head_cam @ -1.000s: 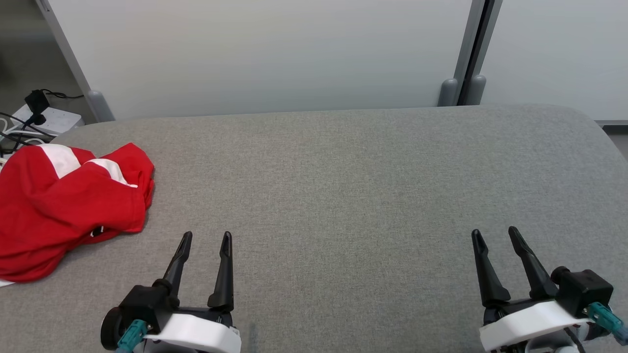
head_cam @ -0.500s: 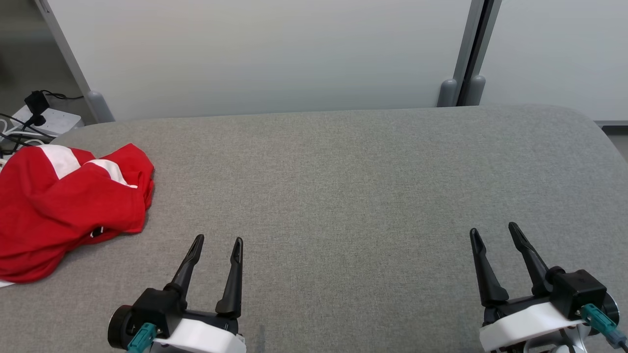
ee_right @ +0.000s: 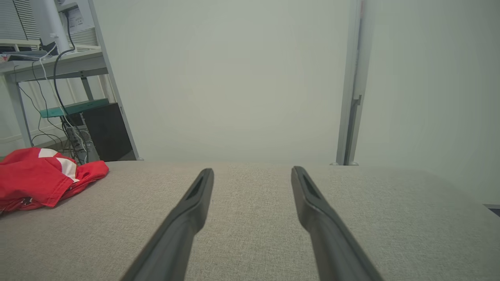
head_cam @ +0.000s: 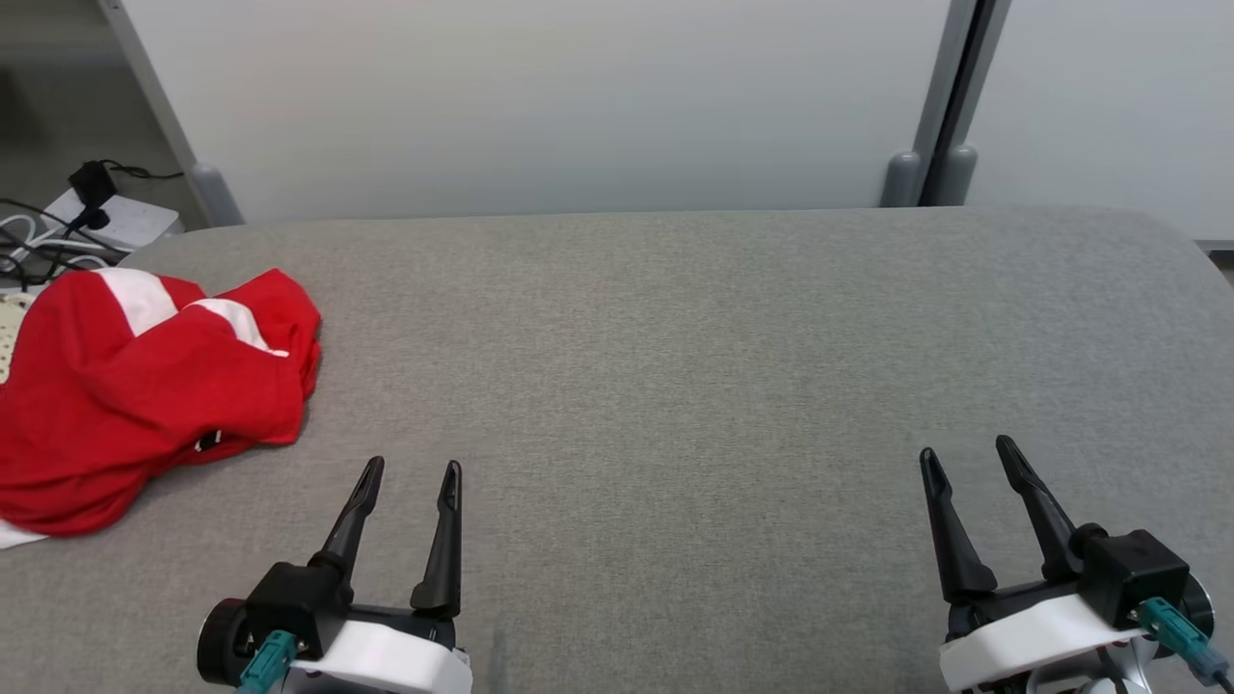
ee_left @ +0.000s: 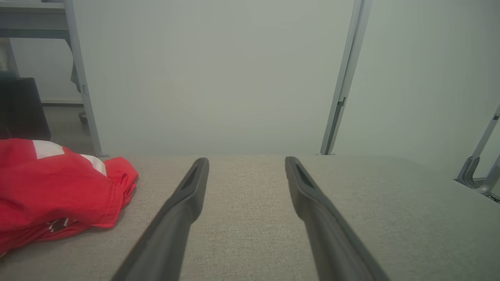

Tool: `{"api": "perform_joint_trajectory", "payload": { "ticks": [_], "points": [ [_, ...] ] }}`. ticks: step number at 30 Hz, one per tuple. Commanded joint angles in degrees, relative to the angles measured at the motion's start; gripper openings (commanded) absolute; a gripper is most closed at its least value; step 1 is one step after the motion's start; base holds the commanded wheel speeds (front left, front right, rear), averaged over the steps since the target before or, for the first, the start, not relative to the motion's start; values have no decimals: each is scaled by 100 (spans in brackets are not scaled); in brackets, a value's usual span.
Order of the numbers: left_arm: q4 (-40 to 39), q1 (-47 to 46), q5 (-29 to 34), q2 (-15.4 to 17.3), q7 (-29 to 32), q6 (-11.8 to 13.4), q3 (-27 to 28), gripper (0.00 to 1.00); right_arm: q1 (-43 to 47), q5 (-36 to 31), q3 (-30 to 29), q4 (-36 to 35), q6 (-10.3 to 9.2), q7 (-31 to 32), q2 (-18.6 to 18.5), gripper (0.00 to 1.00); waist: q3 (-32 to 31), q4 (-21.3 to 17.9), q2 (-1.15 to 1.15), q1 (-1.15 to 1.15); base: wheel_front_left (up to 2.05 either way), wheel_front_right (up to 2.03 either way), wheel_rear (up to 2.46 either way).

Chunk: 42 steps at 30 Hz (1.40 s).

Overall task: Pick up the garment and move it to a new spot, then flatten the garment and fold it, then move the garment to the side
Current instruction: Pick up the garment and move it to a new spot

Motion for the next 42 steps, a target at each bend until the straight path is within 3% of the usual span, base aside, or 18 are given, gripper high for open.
{"api": "perform_joint_trajectory", "payload": {
  "ticks": [1,26,42],
  "points": [
    [-175,-327,60,30,-58,47,208,100,-164,-5,146,-183,8,-78,-65,100,16,77,0,0,0,0,0],
    [-318,-388,21,30,-58,445,206,100,-153,113,386,-303,8,-78,-145,100,95,1900,0,0,0,0,0],
    [-122,-465,-371,30,-58,644,330,100,-143,139,444,-288,8,-78,-198,100,228,2053,0,0,0,0,0]
  ]
}}
